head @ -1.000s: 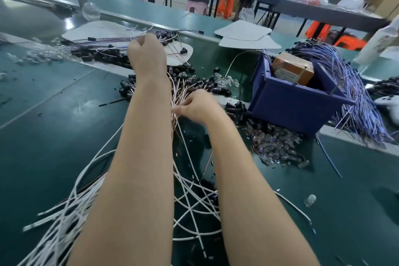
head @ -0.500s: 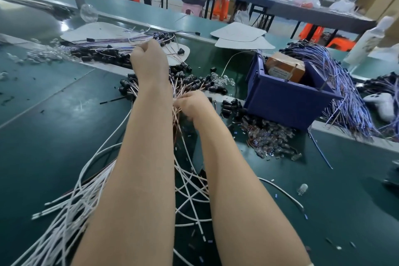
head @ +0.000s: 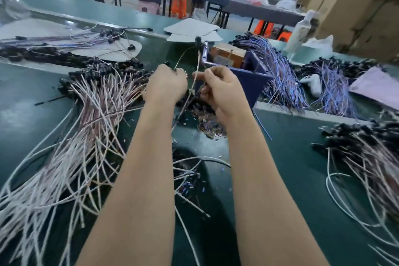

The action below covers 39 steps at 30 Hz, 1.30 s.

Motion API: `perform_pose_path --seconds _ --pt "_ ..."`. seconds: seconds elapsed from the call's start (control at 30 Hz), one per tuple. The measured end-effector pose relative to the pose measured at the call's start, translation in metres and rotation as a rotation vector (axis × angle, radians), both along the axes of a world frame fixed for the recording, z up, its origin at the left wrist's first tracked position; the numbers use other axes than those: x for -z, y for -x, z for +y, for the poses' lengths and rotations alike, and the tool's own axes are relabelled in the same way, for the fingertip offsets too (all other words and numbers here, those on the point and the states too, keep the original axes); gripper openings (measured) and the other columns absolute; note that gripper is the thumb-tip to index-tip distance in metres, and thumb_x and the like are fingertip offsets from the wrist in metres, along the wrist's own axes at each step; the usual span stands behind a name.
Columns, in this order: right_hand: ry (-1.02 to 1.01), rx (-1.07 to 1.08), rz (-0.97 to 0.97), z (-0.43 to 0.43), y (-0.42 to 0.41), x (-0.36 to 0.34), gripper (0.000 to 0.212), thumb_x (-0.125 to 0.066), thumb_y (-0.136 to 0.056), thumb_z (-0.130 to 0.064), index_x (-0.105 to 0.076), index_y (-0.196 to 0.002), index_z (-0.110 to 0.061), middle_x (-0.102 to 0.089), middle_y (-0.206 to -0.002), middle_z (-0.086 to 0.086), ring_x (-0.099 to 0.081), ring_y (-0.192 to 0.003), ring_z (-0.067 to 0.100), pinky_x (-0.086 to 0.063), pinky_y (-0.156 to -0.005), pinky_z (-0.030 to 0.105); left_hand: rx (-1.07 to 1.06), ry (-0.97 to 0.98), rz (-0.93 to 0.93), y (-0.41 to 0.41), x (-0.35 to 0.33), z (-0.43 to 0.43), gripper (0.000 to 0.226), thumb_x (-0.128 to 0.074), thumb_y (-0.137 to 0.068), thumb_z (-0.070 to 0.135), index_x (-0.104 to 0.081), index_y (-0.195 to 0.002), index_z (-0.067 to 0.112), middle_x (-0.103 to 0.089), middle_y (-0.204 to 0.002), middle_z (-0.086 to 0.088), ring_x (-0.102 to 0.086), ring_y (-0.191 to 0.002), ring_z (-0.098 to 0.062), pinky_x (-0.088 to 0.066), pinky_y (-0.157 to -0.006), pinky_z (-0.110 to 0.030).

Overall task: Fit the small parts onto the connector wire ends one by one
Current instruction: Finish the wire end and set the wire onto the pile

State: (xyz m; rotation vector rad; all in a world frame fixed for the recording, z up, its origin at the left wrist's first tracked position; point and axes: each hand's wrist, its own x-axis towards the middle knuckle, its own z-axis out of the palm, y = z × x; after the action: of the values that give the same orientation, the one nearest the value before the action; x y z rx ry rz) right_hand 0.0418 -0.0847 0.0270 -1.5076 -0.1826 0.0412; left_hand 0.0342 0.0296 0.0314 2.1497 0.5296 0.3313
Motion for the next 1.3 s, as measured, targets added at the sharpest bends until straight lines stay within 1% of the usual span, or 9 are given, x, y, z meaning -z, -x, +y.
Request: perform_pose_path --seconds 0.1,0.2,0.3,0.37,0.57,0.83,1.03,1.2,1.3 --pt "-0.111 0.107 -0.040 -0.029 0.002 0.005 0.020 -0.043 -0.100 -0.008 -0.045 -0.082 -0.015 -0.066 -0.082 0.003 -0.048 -0.052 0.007 -0.045 -0.053 0.022 0.286 0.156 -0.027 0.002 0.000 -0.029 0.049 -0.032 -0.103 0.034 -0.064 -0.110 -0.002 -0.067 -0.110 -0.020 -0.062 -0.105 -0.032 -0.048 -0.096 -0.038" --pt "-0.317 0.284 -0.077 -0.057 -0.002 0.003 0.019 -0.041 -0.100 -0.006 -0.045 -0.083 -0.013 -0.062 -0.074 0.005 -0.054 -0.050 0.008 -0.048 -0.052 0.022 0.572 0.414 0.012 0.009 -0.002 -0.061 0.045 -0.033 -0.104 0.032 -0.065 -0.094 0.003 -0.070 -0.079 -0.009 -0.069 -0.068 -0.016 -0.056 -0.071 -0.028" --pt "-0.512 0.375 -0.054 -0.086 -0.008 -0.002 0.018 -0.040 -0.101 -0.007 -0.045 -0.085 -0.013 -0.062 -0.074 0.006 -0.056 -0.050 0.008 -0.049 -0.052 0.020 0.689 0.273 -0.065 0.005 -0.003 -0.080 0.030 -0.040 -0.102 0.022 -0.063 -0.087 0.010 -0.060 -0.063 0.001 -0.049 -0.039 0.001 -0.040 -0.043 -0.013" --pt "-0.508 0.343 -0.031 -0.100 -0.011 -0.003 0.018 -0.043 -0.101 -0.012 -0.049 -0.084 -0.012 -0.064 -0.069 0.003 -0.055 -0.048 0.007 -0.048 -0.050 0.020 0.687 0.196 -0.126 -0.001 -0.003 -0.087 0.028 -0.043 -0.101 0.019 -0.066 -0.090 0.010 -0.053 -0.059 0.003 -0.039 -0.033 0.002 -0.030 -0.037 -0.011" --pt "-0.036 0.206 -0.045 -0.105 -0.020 0.016 0.020 -0.054 -0.095 -0.011 -0.062 -0.077 -0.011 -0.064 -0.067 0.003 -0.056 -0.051 0.005 -0.045 -0.050 0.015 0.569 0.007 -0.182 -0.015 0.009 -0.095 0.028 -0.048 -0.099 0.022 -0.070 -0.095 0.006 -0.051 -0.059 0.003 -0.042 -0.045 -0.003 -0.032 -0.046 -0.019" --pt "-0.016 0.216 0.044 -0.101 -0.025 0.022 0.020 -0.056 -0.094 -0.011 -0.062 -0.075 -0.008 -0.057 -0.062 0.000 -0.048 -0.046 0.002 -0.042 -0.048 0.013 0.517 -0.059 -0.107 -0.015 0.014 -0.095 0.033 -0.046 -0.099 0.028 -0.070 -0.090 0.008 -0.062 -0.066 -0.001 -0.045 -0.052 -0.009 -0.034 -0.049 -0.022" --pt "-0.338 0.410 0.057 -0.120 -0.023 0.013 0.027 -0.051 -0.098 -0.012 -0.061 -0.073 -0.007 -0.057 -0.061 0.001 -0.051 -0.046 0.004 -0.047 -0.050 0.014 0.526 0.004 -0.088 -0.012 0.009 -0.072 0.027 -0.050 -0.098 0.022 -0.065 -0.076 0.019 -0.064 -0.066 0.009 -0.053 -0.058 -0.004 -0.043 -0.051 -0.014" --pt "0.032 0.228 0.126 -0.120 -0.018 0.014 0.033 -0.047 -0.100 -0.019 -0.062 -0.073 -0.008 -0.055 -0.050 -0.004 -0.048 -0.044 0.005 -0.045 -0.047 0.015 0.277 0.064 -0.263 -0.015 0.009 -0.072 0.018 -0.051 -0.096 0.020 -0.065 -0.086 0.016 -0.068 -0.088 -0.006 -0.063 -0.084 -0.023 -0.052 -0.085 -0.033" --pt "0.102 0.338 0.090 -0.124 -0.017 0.010 0.035 -0.043 -0.101 -0.022 -0.059 -0.072 -0.010 -0.053 -0.055 -0.002 -0.048 -0.045 0.006 -0.045 -0.046 0.016 0.229 0.071 -0.285 -0.014 0.009 -0.068 0.019 -0.052 -0.096 0.021 -0.065 -0.083 0.017 -0.068 -0.086 -0.005 -0.059 -0.077 -0.019 -0.051 -0.085 -0.033"
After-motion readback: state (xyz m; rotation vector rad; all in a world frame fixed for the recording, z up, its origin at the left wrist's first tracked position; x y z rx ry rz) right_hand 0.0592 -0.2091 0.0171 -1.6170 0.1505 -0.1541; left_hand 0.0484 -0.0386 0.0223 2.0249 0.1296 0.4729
